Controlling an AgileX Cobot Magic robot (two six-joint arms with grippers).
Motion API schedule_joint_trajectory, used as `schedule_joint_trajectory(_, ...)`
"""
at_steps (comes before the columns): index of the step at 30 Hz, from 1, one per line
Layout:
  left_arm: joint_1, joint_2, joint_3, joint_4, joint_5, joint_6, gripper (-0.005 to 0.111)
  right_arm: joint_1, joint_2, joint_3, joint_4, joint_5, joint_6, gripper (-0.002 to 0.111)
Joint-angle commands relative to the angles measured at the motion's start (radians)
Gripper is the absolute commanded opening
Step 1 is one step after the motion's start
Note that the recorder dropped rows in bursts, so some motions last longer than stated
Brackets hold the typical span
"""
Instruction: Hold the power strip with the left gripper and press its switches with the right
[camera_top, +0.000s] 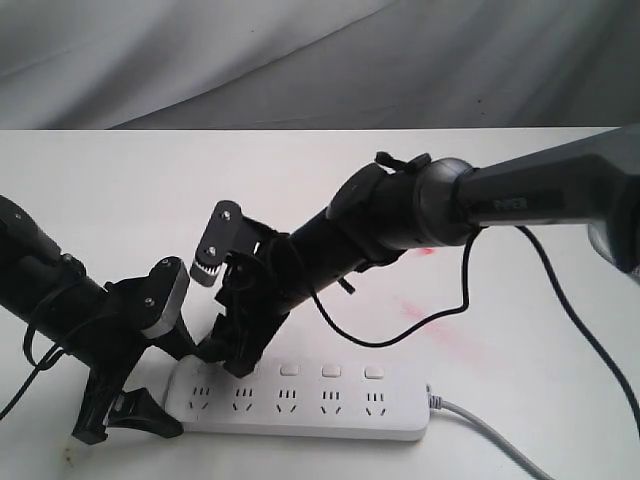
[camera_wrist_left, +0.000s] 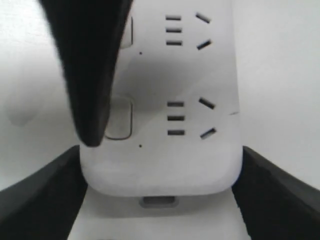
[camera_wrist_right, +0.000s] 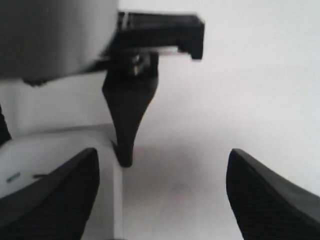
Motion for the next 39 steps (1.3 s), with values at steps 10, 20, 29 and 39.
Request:
schedule_joint_trajectory(10, -0.004, 0.003, 0.008, 0.036, -0.053, -0.002, 0.063, 0.006, -0.042, 0.004, -0.032, -0.019, 0.051, 0.066)
schedule_joint_trajectory(20, -0.004, 0.003, 0.008, 0.036, -0.051, -0.002, 0.063, 0.006, -0.044, 0.007, -0.077, -0.003, 0.104, 0.066)
schedule_joint_trajectory(29, -0.004, 0.003, 0.008, 0.036, -0.051, -0.002, 0.063, 0.004, -0.096, 0.007, -0.127, -0.043, 0.119, 0.066)
schedule_joint_trajectory(39, -0.004, 0.003, 0.008, 0.036, -0.051, -0.002, 0.063, -0.022, -0.096, 0.007, -0.340, 0.051, 0.301, 0.065)
